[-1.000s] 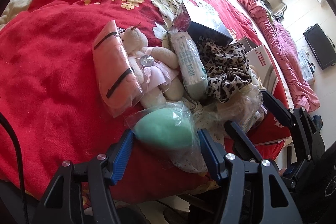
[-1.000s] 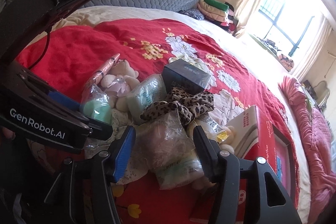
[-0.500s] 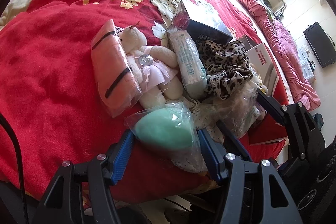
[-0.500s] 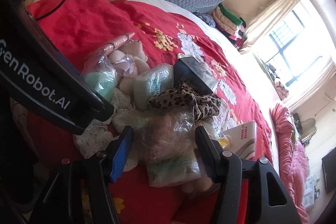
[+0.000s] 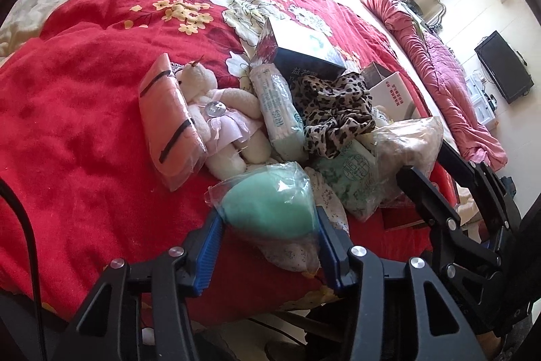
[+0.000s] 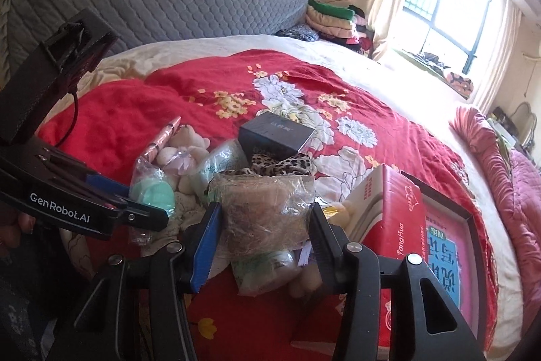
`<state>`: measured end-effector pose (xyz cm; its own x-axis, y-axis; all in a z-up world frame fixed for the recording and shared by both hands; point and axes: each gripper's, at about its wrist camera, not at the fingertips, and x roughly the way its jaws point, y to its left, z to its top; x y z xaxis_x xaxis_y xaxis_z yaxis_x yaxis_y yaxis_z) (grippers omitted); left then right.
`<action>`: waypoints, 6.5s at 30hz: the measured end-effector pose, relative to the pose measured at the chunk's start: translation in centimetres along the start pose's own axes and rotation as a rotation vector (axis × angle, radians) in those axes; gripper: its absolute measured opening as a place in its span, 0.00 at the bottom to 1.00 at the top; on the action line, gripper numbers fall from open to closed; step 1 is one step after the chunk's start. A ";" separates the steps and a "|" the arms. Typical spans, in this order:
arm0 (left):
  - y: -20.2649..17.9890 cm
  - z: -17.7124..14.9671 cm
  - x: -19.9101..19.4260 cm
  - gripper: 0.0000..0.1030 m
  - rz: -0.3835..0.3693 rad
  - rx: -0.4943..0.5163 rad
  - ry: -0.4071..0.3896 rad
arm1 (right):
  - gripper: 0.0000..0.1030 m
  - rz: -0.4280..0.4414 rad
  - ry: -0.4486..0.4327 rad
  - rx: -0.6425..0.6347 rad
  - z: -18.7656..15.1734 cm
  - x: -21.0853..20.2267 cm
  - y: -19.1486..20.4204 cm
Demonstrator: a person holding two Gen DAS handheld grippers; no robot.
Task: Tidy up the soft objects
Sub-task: 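Lift both bags and carry them over the pink box tray, then lower the brown bag into the pink tray and open the right tool, then lower the green sponge bag into the tray and open the left tool, then withdraw both tools from the tray back toward the pile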
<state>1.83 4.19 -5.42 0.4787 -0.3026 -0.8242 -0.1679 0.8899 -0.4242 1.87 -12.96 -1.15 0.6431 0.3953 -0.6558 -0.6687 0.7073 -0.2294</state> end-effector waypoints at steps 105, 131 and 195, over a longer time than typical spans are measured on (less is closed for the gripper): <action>-34.2 -1.7 14.8 0.52 0.134 0.778 0.305 | 0.63 -0.453 0.188 0.850 -17.9 -8.1 -26.5; -33.2 -1.4 12.5 0.66 0.034 0.709 0.289 | 0.68 -0.575 0.114 0.885 -17.9 -11.2 -27.2; -17.5 2.7 -6.1 0.82 0.083 0.370 -0.124 | 0.76 -0.425 -0.069 0.408 0.7 -14.3 -11.3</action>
<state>4.21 -8.62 8.09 0.5805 -0.2008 -0.7891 0.1001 0.9794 -0.1756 0.49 -26.19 11.36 0.8551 0.0557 -0.5155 -0.1584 0.9748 -0.1573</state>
